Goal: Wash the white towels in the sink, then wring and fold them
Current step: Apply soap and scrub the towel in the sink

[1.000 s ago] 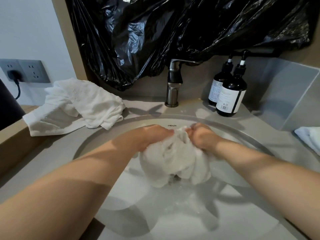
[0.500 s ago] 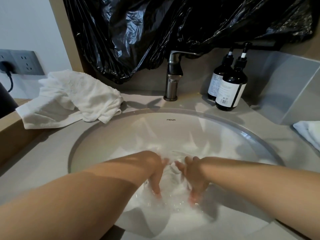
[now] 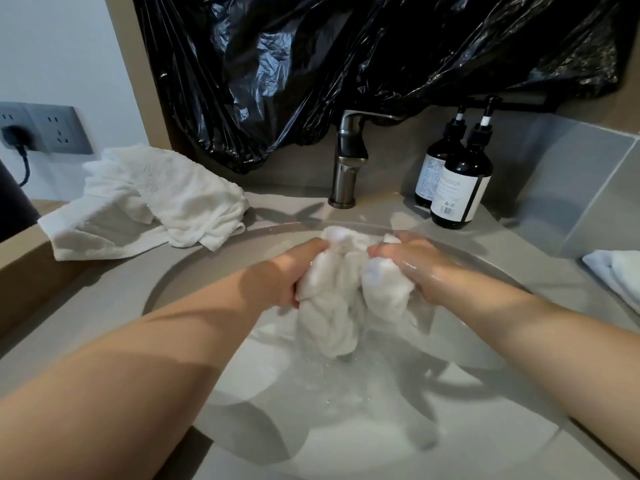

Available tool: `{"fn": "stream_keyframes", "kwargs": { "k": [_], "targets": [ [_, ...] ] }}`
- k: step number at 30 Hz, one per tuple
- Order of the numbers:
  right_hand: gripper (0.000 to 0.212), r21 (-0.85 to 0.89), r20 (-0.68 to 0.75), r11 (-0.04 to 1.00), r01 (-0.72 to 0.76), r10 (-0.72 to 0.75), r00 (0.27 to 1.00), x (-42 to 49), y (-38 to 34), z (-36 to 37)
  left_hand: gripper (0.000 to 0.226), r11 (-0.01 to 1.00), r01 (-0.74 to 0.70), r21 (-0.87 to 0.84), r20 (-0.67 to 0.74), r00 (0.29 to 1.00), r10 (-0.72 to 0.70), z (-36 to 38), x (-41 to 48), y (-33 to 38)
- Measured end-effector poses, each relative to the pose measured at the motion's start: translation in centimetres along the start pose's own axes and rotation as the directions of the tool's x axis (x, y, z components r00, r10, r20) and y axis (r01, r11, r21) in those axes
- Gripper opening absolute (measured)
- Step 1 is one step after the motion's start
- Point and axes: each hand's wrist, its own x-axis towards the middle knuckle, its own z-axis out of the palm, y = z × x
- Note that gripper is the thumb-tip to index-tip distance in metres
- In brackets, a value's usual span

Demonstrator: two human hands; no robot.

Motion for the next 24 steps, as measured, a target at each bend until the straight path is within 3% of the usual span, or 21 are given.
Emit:
{"fn": "stream_keyframes", "kwargs": {
  "k": [2,5,9,11,13,16,18,20,21,23,24],
  "targets": [
    [0.05,-0.079,-0.088,0.984,0.16,-0.166,0.982,-1.4,-0.8,1.6,0.059,0.997,-0.053,0.048,0.001,0.999,0.053,0.6,-0.5,0.3],
    [0.021,-0.203,-0.092,0.931,0.305,-0.328,0.94,-3.7,-0.3,4.6,0.043,0.986,-0.133,0.101,0.062,0.99,0.127,1.1,-0.9,0.3],
    [0.023,-0.311,-0.108,0.863,0.398,-0.448,0.887,-3.1,0.5,4.5,0.032,0.97,-0.103,0.218,0.048,0.994,0.095,1.0,-1.1,0.8],
    [0.027,-0.351,-0.044,0.861,0.367,-0.407,0.912,-1.1,0.9,3.0,0.036,0.941,-0.044,0.334,0.033,0.999,0.035,-0.1,-0.8,1.0],
    [0.025,-0.441,0.135,0.838,0.32,-0.29,0.947,0.8,1.4,1.9,0.036,0.848,-0.017,0.529,0.037,0.999,-0.003,-0.8,-0.5,1.1],
    [0.031,-0.745,0.397,0.584,0.323,-0.002,0.918,0.9,1.5,0.9,0.019,0.532,-0.079,0.843,0.139,0.988,-0.073,-1.3,-0.2,0.5],
    [0.029,-0.811,0.451,0.474,0.342,0.136,0.882,0.0,1.1,0.5,0.012,0.344,-0.109,0.933,0.163,0.978,-0.131,-1.4,-0.2,0.2],
    [0.036,-0.819,0.457,0.453,0.353,0.142,0.878,-0.4,1.1,0.4,0.04,0.174,-0.153,0.973,0.173,0.98,-0.102,-1.1,0.0,0.0],
    [0.039,-0.822,0.446,0.438,0.364,0.098,0.889,-0.5,1.2,0.6,0.057,0.15,-0.152,0.977,0.168,0.981,-0.099,-1.1,0.2,-0.3],
    [0.052,-0.846,0.46,0.343,0.407,0.084,0.884,-0.6,1.9,1.5,0.083,0.211,-0.18,0.961,0.225,0.951,-0.214,-0.6,0.8,-1.1],
    [0.064,-0.862,0.49,0.252,0.44,0.189,0.851,-0.7,2.8,2.3,0.092,0.217,-0.182,0.959,0.245,0.917,-0.315,-0.2,1.4,-1.9]
  ]
}}
